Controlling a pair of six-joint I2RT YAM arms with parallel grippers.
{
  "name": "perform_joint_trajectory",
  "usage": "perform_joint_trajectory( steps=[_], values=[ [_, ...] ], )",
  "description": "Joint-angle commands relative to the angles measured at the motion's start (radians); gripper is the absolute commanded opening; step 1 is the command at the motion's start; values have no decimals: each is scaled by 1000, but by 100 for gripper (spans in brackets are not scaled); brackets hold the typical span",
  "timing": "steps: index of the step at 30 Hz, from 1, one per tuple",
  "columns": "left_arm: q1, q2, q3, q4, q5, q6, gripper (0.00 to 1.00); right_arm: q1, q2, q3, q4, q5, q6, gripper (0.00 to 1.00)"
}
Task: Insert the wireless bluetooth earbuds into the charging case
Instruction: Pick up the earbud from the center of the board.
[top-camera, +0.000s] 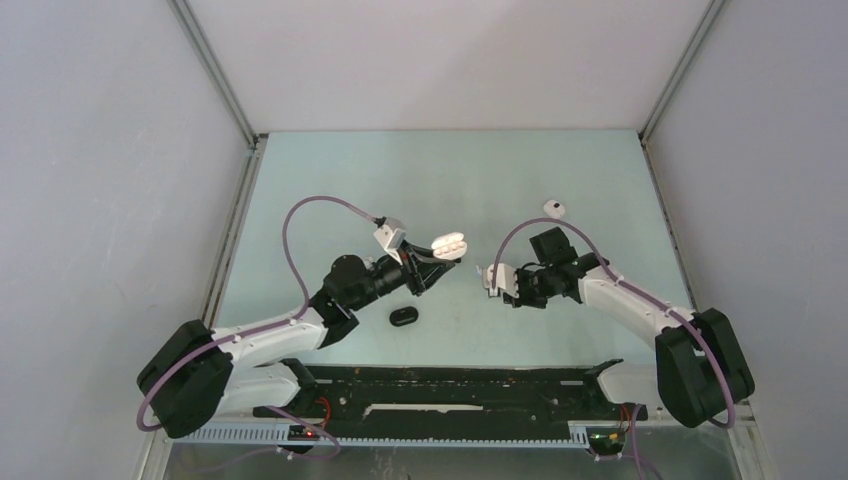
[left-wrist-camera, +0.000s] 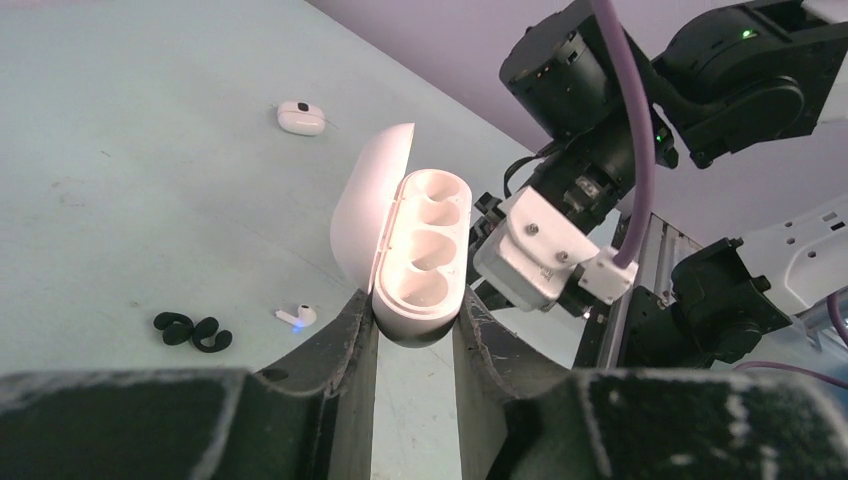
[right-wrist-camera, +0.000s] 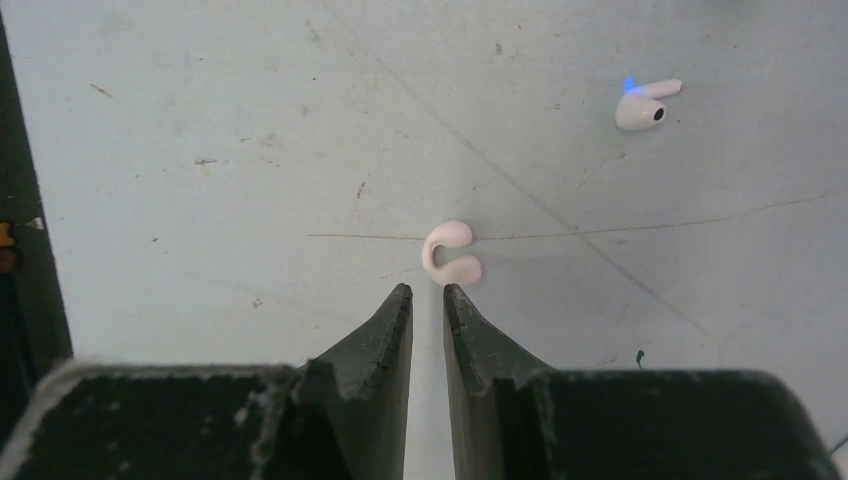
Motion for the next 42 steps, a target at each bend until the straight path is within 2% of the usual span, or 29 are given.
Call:
perform_joint_trajectory(
  steps=[1, 18, 42],
  values=[
    [14, -27, -7, 65, -18, -14, 0, 21, 39, -2, 65, 29, -35, 21],
    [21, -11, -9, 68, -15, -21, 1, 86, 126, -2, 51, 54, -55, 17],
    [21, -3, -12, 79, 2, -40, 4, 104, 124, -2, 170, 158, -14, 21]
  ],
)
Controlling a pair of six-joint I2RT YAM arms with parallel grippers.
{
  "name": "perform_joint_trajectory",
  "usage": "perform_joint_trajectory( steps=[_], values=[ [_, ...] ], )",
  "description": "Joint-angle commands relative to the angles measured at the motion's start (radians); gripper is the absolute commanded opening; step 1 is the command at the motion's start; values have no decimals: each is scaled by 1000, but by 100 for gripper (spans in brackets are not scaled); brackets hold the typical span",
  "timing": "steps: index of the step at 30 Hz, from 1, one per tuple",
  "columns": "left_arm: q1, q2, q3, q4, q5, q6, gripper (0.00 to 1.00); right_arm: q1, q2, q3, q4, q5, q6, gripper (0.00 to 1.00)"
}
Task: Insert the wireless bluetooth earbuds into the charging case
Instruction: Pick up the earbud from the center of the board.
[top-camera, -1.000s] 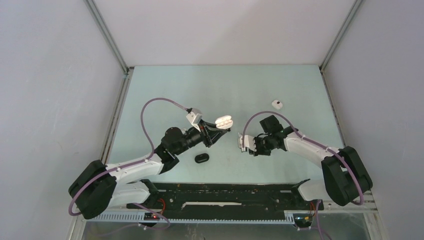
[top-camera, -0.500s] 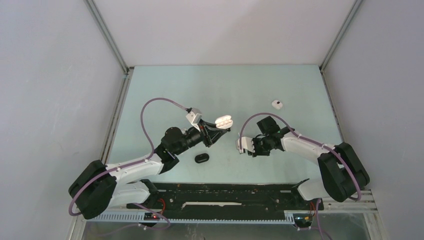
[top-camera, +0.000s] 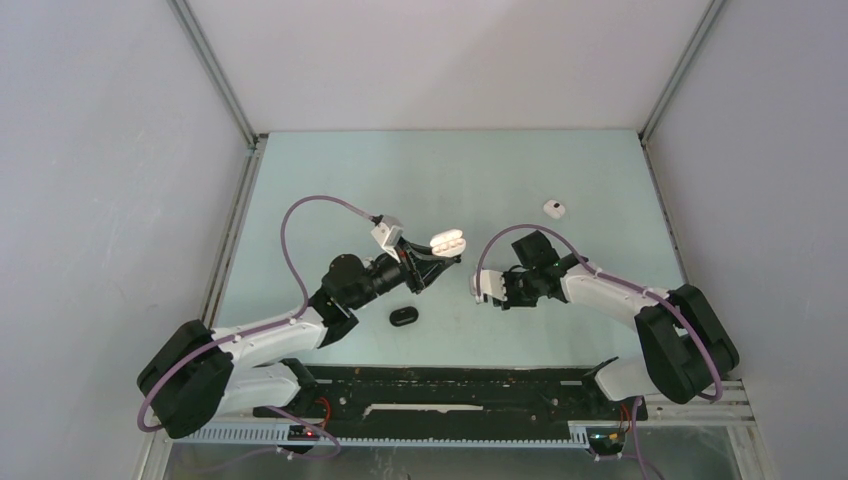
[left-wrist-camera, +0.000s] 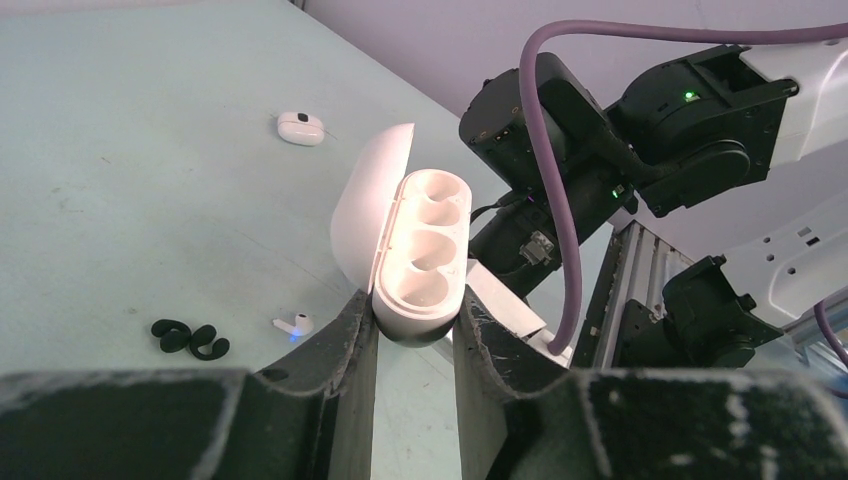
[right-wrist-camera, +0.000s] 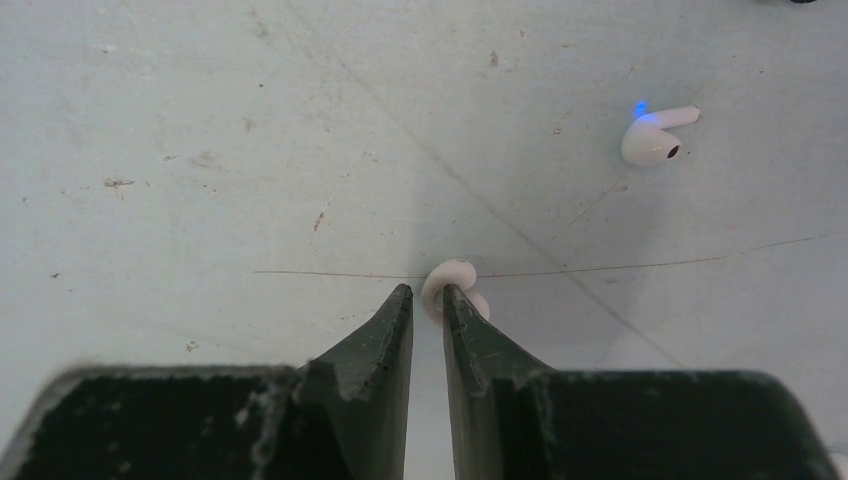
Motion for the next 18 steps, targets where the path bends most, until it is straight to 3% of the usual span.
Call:
perform_joint_trajectory(
  steps=[1, 11, 18],
  values=[
    [6, -4, -13, 57, 3, -13, 4, 10, -11, -2, 42, 28, -1, 21],
    [7, -8, -28, 70, 4, -22, 4, 37, 19, -2, -7, 53, -28, 24],
    [7, -6, -26, 70, 3, -24, 4, 41, -54, -2, 90, 119, 43, 11]
  ],
)
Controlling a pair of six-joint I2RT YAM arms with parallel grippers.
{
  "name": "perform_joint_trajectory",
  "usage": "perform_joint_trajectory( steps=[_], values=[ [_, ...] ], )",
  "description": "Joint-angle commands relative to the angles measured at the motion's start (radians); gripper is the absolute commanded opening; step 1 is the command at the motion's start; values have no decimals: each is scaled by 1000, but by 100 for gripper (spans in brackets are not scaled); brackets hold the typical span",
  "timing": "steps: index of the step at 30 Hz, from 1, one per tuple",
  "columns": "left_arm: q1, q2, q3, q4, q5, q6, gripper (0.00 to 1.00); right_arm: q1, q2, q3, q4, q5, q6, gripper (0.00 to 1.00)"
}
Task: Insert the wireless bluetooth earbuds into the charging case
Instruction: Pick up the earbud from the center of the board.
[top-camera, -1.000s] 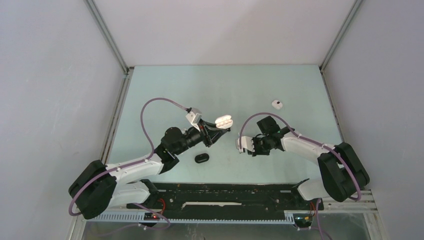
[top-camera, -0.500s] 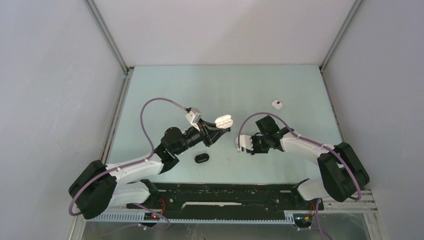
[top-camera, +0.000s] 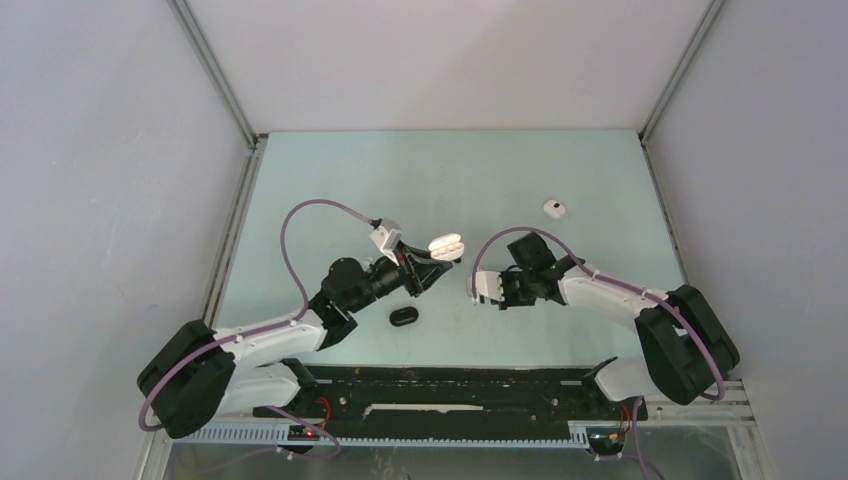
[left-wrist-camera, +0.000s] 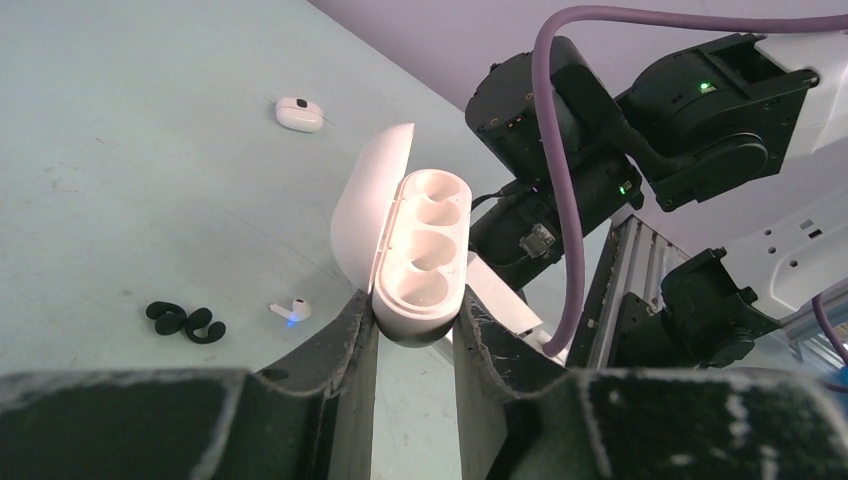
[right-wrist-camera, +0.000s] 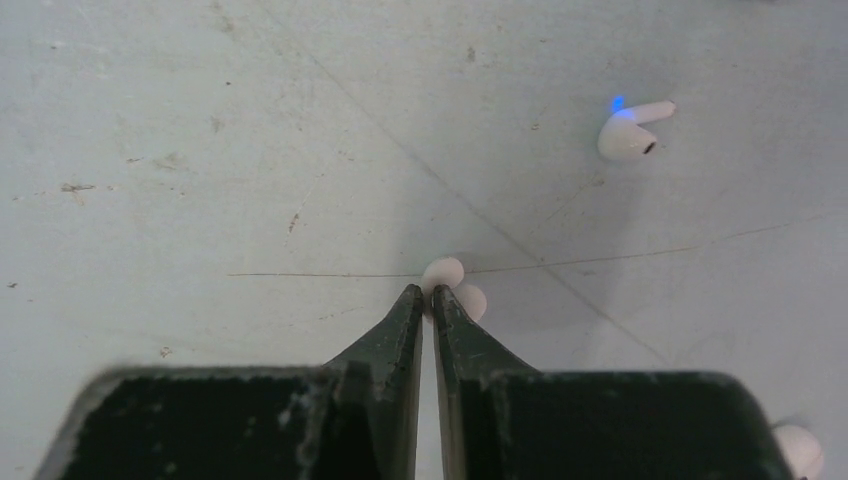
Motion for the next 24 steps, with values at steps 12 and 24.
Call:
perform_joint_trajectory(
  steps=[12, 24],
  values=[
    [5, 19, 8, 53, 27, 5, 5, -34, -226, 275, -433, -285, 200, 0],
    [-27, 91, 36, 23, 167, 151, 3, 27, -185, 553, -830, -562, 278, 0]
  ],
)
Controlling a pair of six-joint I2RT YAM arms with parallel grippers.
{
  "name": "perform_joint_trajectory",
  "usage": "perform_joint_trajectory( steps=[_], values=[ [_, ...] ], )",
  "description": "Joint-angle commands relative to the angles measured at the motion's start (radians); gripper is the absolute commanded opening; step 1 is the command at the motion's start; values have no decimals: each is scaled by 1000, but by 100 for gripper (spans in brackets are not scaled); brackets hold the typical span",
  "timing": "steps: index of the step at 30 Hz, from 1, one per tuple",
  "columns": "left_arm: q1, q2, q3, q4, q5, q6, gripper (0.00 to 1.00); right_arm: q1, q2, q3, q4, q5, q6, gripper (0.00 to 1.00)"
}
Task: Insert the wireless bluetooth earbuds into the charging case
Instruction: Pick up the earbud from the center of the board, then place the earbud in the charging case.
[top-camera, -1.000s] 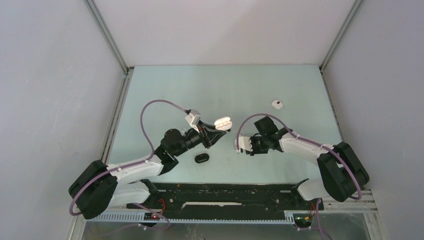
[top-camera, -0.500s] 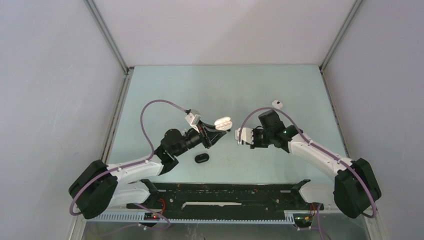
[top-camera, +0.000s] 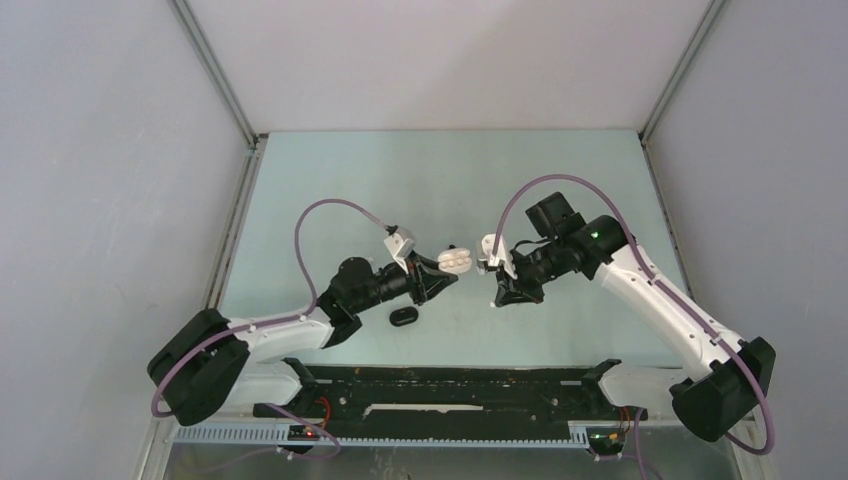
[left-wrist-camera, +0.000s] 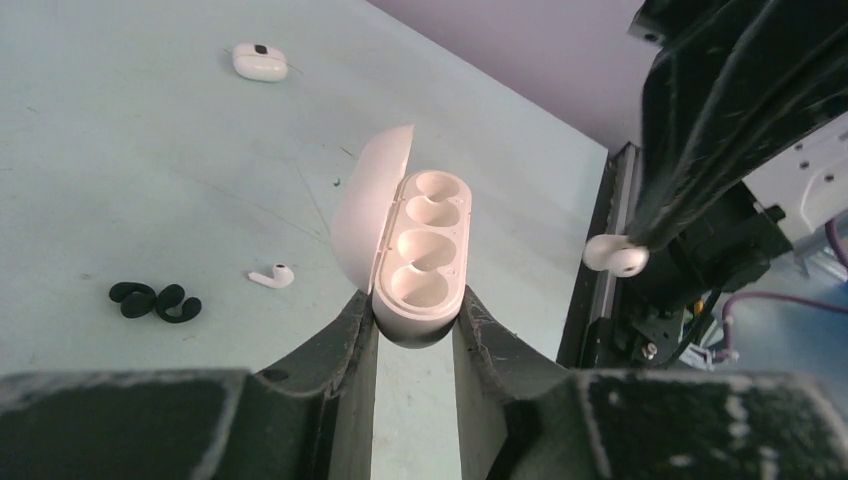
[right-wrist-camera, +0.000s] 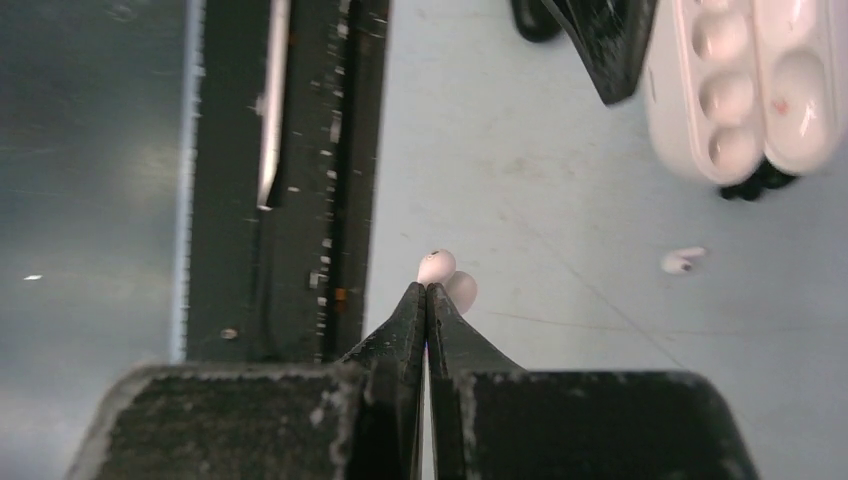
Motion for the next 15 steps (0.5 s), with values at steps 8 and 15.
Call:
perform_joint_trajectory(
  steps=[8, 15],
  values=[
    [-92, 46, 92, -138, 122, 219, 2, 56, 102, 175, -143, -114, 152, 0],
    [-130, 54, 125, -237, 127, 298, 2, 59, 190, 254, -155, -75, 224, 0]
  ],
)
